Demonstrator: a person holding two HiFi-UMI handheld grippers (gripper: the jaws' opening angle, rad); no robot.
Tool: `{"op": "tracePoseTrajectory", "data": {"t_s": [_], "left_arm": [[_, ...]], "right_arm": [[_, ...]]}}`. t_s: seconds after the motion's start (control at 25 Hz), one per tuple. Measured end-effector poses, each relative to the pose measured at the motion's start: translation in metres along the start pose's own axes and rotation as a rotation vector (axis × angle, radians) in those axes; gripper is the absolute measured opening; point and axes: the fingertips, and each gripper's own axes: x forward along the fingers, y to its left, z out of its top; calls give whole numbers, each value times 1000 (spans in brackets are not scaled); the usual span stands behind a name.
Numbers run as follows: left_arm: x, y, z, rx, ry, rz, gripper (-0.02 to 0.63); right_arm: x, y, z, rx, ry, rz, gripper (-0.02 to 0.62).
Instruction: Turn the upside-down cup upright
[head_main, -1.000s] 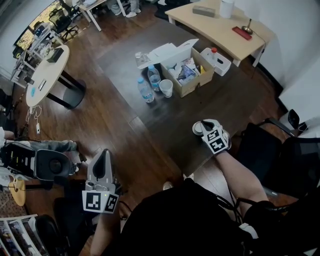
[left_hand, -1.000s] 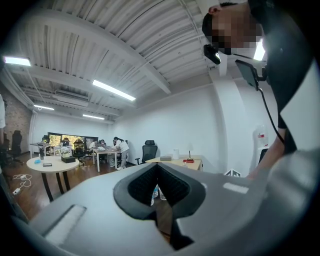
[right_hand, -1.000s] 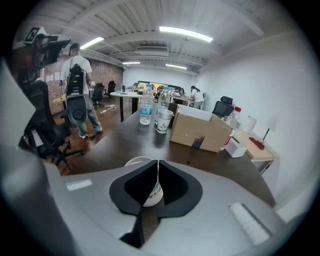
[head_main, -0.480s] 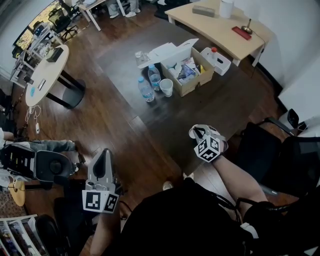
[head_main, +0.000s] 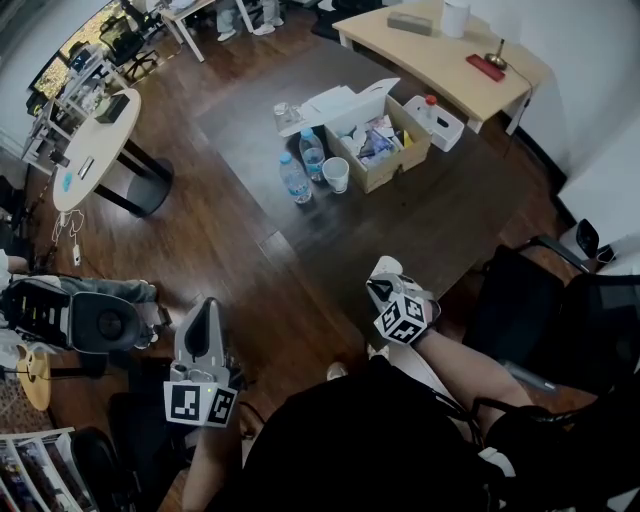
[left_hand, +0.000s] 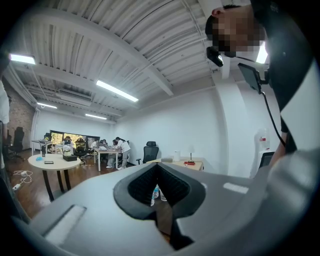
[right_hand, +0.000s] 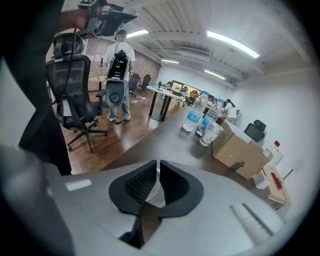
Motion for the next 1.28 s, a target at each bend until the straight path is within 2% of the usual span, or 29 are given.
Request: {"op": "tracePoseTrajectory", "data": {"t_s": [0.4,0.6,0.76,0.88,1.08,1.16,1.28], "left_arm": [[-9,7,2,-4,6,21,0],[-9,5,-1,-7,9,21,0],[-6,5,1,-12,0,23,0],[-3,6,4,-9,-10,26,0],[-1,1,3,-8,-5,18,0],[-2,0,2,-4,1,19,0],[-6,2,3,5,6,32,0]], "right_arm": [[16,28,-17,133,6,88,9],[18,27,-17,153,0,121,12],[15,21,-17,161,-29,151,56],[6,1,-15,163,-70,123,92],[5,-47,-19,258,-82,92,163],[11,-56,-23,301,-71,118,183],[24,-55,-24,364,-58,205,209]]}}
